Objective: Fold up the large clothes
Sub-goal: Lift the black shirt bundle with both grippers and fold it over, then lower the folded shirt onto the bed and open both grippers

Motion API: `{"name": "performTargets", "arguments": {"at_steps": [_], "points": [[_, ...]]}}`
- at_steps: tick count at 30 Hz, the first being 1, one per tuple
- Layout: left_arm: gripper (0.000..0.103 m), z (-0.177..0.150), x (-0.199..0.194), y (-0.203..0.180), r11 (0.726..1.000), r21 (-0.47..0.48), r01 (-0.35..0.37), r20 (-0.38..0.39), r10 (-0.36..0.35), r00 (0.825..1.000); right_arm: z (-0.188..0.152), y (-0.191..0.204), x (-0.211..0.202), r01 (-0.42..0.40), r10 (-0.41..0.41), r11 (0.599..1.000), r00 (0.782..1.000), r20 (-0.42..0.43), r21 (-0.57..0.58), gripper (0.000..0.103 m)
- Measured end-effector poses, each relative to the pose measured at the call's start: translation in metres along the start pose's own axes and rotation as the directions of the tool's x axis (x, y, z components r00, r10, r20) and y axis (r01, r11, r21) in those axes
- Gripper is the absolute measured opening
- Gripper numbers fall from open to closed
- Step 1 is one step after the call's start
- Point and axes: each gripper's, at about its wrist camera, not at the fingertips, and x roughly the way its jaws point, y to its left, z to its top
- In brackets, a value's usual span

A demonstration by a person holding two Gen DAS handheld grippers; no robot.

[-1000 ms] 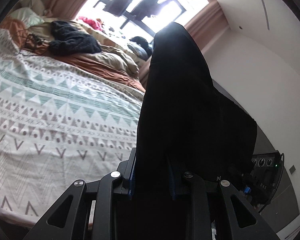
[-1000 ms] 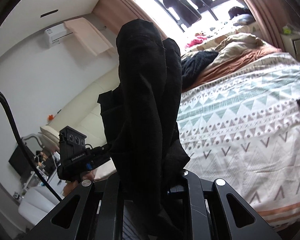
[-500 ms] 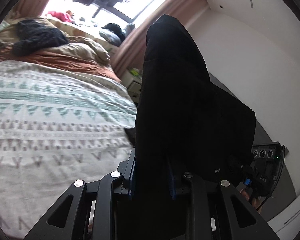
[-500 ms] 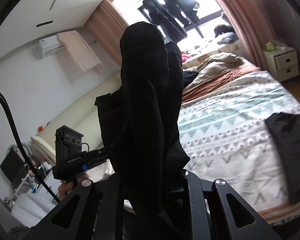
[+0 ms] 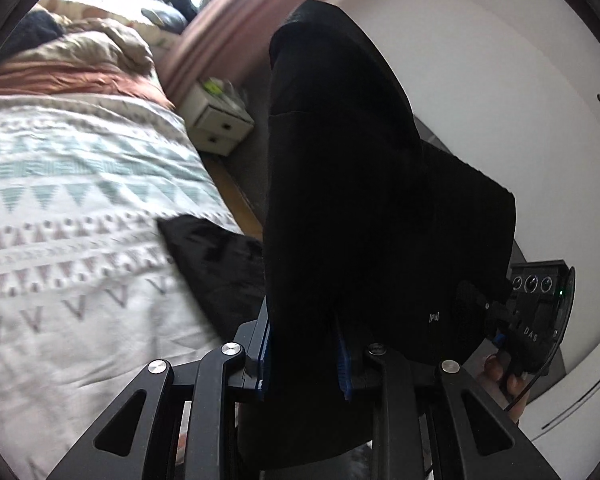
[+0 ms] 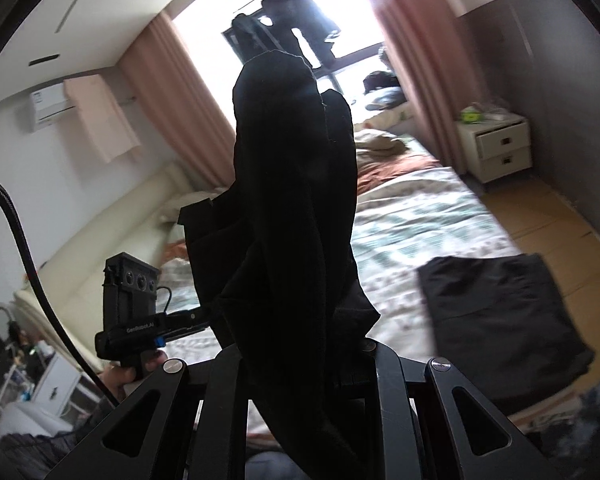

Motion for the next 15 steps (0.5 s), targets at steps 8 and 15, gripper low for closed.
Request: {"name": "performTargets", "arguments": {"at_steps": [8, 15], "points": [[0.027, 0.013, 0.094, -0.001, 0.999, -0.010, 0.052, -0.116, -0.053, 0.992, 0.025, -0.057, -0.013, 0.122, -0.122, 0.992, 0.992, -0.011, 0.034, 0.017], [0.027, 0.026, 0.159, 0.021, 0.999, -0.030, 0.038, -0.184, -0.043, 0.982, 0.044, -0.111, 0.017, 0.175, -0.171, 0.982, 0.984, -0.057, 0.077, 0.017]]}}
